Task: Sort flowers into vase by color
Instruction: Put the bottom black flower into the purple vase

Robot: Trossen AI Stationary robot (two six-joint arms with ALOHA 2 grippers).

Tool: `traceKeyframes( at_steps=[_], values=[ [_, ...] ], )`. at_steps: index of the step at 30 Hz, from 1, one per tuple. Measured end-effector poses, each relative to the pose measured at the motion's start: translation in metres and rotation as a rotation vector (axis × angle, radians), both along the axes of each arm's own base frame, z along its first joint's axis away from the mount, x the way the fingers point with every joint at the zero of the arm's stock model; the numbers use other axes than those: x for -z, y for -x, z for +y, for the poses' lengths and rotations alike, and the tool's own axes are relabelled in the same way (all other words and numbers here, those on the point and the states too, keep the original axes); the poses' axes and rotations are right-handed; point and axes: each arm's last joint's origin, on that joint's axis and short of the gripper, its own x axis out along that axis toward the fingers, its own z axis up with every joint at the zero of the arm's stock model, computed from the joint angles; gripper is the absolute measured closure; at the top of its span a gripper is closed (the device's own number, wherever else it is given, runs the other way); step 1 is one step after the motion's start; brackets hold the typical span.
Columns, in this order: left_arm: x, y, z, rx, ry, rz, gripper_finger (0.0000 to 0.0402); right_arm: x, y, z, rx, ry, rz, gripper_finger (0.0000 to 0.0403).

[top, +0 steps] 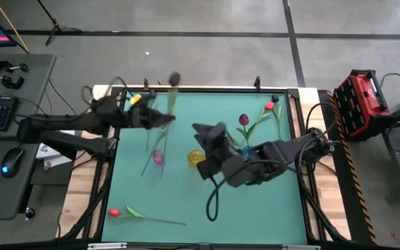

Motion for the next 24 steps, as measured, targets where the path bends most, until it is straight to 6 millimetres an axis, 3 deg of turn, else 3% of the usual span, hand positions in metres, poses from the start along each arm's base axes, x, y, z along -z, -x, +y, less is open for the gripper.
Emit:
traceKeyframes(
  at_steps=[6, 10, 17, 20, 24],
  values=[
    [-0.005, 0.035, 0.005, -0.366, -0.492, 0.122, 0.0401, -0.017, 0.032, -0.014, 0.089, -0.198, -0.159, 0.0144],
    [-0.001, 0.04, 0.001, -0.493, -0.597, 0.234, 0.0401, -0.029, 0.066, -0.03, 0.122, -0.467, -0.304, 0.0144],
    [0.008, 0.04, -0.011, -0.507, -0.777, 0.351, 0.0401, -0.041, 0.135, -0.064, 0.243, -1.045, -0.426, 0.0144],
    [0.02, 0.042, -0.016, -0.494, -0.812, 0.386, 0.0401, -0.046, 0.159, -0.071, 0.298, -1.19, -0.465, 0.0144],
    [0.049, 0.044, -0.021, -0.511, -0.787, 0.404, 0.0401, -0.056, 0.175, -0.068, 0.25, -1.28, -0.532, 0.0144]
  ],
)
